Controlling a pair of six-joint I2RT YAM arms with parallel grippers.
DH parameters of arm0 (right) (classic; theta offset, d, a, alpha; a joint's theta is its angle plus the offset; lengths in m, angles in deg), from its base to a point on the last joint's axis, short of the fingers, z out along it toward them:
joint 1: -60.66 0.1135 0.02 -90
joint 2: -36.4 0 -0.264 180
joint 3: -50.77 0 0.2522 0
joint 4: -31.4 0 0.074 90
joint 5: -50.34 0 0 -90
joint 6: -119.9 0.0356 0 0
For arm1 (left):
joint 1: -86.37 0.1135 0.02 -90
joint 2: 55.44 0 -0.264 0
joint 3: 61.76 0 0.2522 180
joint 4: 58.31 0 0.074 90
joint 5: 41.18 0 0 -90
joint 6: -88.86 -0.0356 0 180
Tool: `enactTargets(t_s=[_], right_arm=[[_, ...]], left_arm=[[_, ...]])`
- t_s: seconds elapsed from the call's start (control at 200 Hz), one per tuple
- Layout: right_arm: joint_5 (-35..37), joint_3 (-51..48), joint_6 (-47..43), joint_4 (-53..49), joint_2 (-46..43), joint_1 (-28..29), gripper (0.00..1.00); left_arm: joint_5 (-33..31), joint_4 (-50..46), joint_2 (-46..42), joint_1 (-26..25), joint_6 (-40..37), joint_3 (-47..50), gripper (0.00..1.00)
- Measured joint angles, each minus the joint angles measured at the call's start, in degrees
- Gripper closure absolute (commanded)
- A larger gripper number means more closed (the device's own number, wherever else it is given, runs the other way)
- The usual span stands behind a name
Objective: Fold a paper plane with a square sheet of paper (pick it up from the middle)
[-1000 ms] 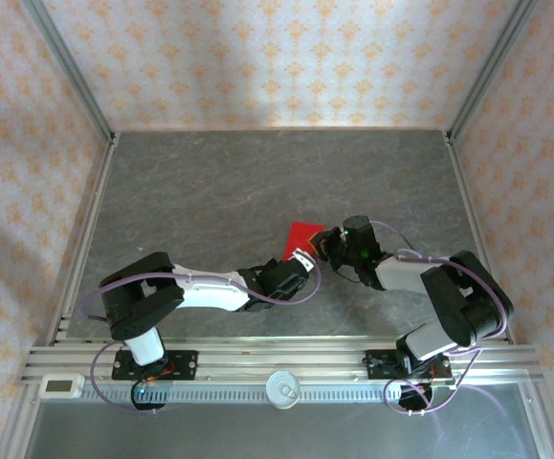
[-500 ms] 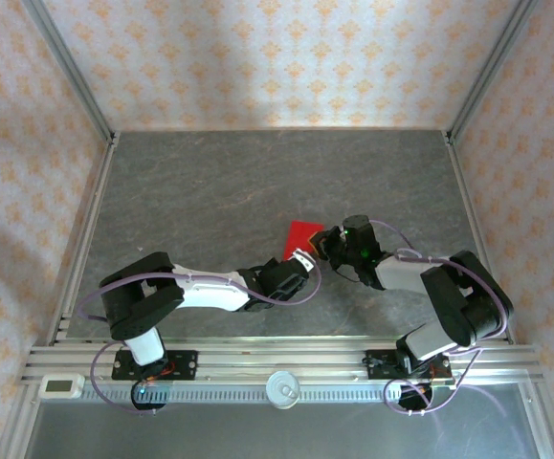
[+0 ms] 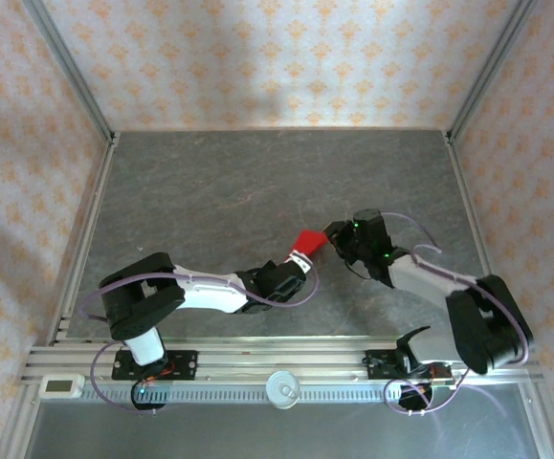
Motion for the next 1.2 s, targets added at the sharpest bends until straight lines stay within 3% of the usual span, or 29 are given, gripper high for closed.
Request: enactTargets(t_s=[0.205,0.57,0.771,1.031,1.201], right_arm=[[7.1,-3.13,-2.34,-4.13,-11.52,-0.61,0.66],[8.94,-10.23,-2.49,-5.42,-15.58,-0.61,0.67],[7.41,-12.22,-2.21,-3.72,-15.96,-0.61,0.67],[1.84,-12.9,-2.58,1.4,-15.74,-0.61,0.67],[-3.41,-13.4,-3.85,5.35,-13.44,-0.61,0.76]], left_arm=[[7.04,3.72,-0.15,2.64,2.14,2.75,0.98],[30.64,7.72,-1.22,13.14,5.07,4.35,0.99],[42.97,8.37,1.64,16.81,7.08,2.23,0.99],[52.3,8.44,5.55,18.27,9.75,-1.11,1.0],[57.2,7.39,8.37,19.26,11.96,-4.2,1.0]])
